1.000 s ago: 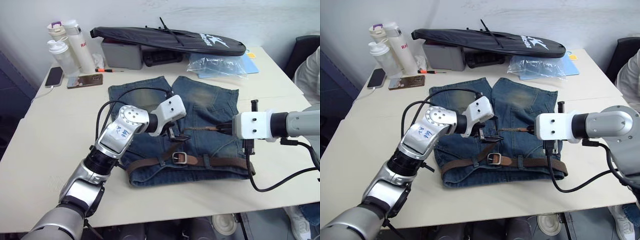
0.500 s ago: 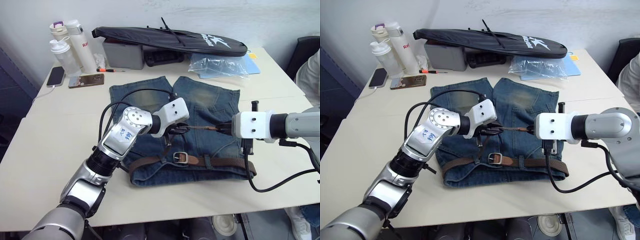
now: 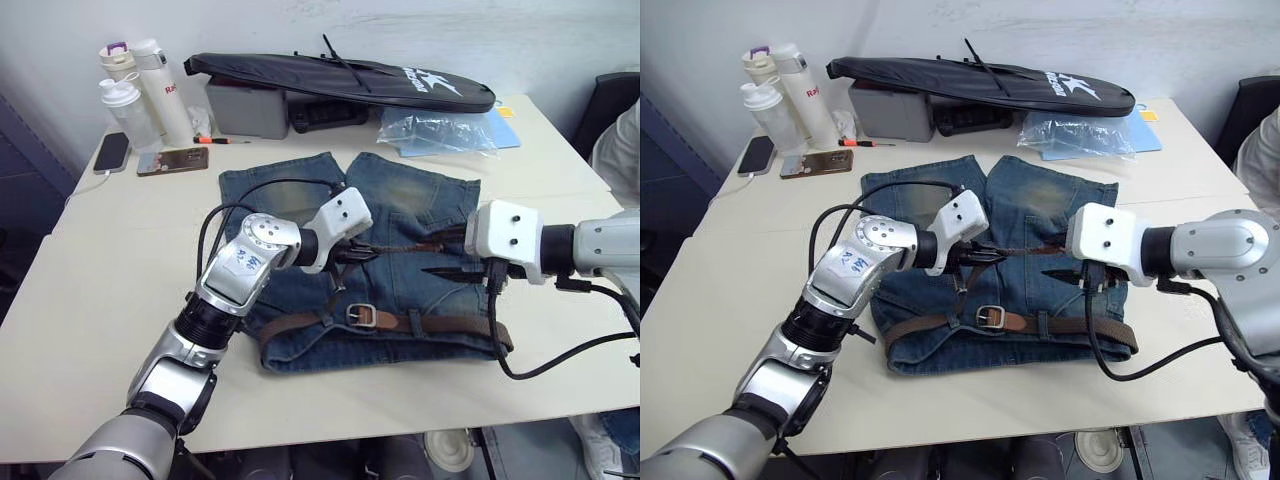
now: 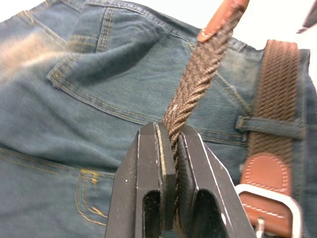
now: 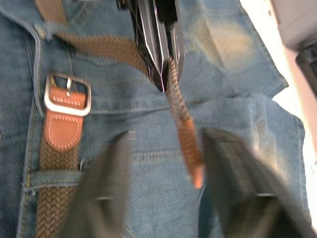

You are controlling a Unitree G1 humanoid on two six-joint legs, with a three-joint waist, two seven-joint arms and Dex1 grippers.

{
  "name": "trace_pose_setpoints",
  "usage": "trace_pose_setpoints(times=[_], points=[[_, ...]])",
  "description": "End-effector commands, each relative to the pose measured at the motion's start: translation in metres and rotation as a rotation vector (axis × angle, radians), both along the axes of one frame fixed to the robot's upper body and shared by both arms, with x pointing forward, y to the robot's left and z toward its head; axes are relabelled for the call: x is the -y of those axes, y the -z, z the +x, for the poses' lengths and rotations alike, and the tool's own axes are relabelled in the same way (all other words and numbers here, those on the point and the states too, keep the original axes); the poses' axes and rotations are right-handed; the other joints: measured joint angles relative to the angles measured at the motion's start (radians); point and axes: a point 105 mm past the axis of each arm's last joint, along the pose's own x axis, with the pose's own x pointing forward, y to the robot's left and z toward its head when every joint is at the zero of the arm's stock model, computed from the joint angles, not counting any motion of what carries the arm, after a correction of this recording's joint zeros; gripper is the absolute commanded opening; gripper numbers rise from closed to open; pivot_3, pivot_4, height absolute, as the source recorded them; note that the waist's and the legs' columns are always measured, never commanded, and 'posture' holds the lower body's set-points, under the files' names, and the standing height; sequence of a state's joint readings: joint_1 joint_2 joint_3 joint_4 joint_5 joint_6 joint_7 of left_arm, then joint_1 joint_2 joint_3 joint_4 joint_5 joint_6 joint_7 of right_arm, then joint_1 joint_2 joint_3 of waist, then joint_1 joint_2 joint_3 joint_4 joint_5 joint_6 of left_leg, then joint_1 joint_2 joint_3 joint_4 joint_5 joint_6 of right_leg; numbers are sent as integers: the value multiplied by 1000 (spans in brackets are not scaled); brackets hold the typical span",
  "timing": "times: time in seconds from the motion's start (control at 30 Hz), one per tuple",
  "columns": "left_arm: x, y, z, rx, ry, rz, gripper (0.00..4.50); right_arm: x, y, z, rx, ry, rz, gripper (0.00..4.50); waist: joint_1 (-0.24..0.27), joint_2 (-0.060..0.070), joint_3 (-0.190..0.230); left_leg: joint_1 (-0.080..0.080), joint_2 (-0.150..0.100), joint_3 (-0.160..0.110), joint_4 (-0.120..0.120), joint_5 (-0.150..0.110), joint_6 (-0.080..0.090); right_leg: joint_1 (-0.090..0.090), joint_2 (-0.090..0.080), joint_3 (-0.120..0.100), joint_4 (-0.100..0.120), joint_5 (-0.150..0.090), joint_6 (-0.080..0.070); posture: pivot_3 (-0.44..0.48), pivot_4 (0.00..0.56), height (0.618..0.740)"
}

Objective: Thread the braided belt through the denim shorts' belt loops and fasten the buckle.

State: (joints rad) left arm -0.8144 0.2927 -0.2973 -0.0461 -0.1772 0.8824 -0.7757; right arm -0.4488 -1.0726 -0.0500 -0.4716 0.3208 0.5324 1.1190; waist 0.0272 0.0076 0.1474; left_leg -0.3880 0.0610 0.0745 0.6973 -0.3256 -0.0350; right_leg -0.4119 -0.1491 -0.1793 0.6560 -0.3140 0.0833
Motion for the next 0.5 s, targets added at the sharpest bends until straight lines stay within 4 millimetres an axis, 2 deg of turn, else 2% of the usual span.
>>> trace_pose_setpoints(times=[0.03, 0.17, 0.27, 0.4, 0.5], points=[[-13, -7, -2, -85, -64, -72, 0, 8, -18, -5, 72, 28, -16, 4471, 0, 0, 0, 0, 0, 0, 0, 0, 0, 0, 0, 0, 0, 0, 0, 0, 150, 642], [-34, 1, -1, -198, -167, -105, 0, 11, -3, -11, 54, 34, -53, 4471, 0, 0, 0, 0, 0, 0, -1, 0, 0, 0, 0, 0, 0, 0, 0, 0, 150, 642], [-45, 2, 2, -234, -238, -128, 0, -8, 14, -19, 22, -18, 4, 4471, -1, -1, 0, 1, 0, 0, -1, 0, 0, 0, 0, 1, 0, 0, 0, 0, 150, 642], [-45, -3, 5, -243, -282, -159, 0, -34, 48, -30, -27, -74, 5, 4471, 0, -1, 0, 2, 1, 0, -1, 0, -1, 1, 0, 1, 1, 0, 0, 0, 150, 642], [-43, -1, 3, -226, -281, -138, 0, -39, 70, -28, -13, -65, -32, 4471, 4, -1, 0, 1, 1, 0, 0, 0, -1, 1, 0, 1, 1, 0, 0, 0, 150, 642]])
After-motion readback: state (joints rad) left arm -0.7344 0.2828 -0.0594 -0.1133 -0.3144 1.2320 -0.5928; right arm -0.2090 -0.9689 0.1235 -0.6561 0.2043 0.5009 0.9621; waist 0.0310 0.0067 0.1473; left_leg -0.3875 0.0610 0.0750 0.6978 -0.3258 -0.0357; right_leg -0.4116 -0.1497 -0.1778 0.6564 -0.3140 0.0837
